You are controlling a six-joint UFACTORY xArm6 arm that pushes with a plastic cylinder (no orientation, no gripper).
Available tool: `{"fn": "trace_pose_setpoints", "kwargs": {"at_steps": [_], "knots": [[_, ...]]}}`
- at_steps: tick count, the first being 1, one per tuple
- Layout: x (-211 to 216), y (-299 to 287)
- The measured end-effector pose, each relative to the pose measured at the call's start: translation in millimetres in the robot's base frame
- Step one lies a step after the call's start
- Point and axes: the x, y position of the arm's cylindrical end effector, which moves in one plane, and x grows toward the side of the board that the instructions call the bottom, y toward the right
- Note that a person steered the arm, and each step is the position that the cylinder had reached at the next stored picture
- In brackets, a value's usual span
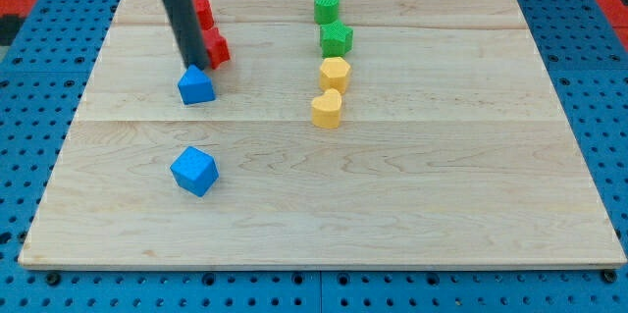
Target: Place the red star in between the red circle and blue triangle
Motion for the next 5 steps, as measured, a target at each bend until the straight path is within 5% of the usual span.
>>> {"fn": "trace_pose_setpoints", "kwargs": {"at_steps": [2,5], "knots": [[-9,59],[-18,20]]}}
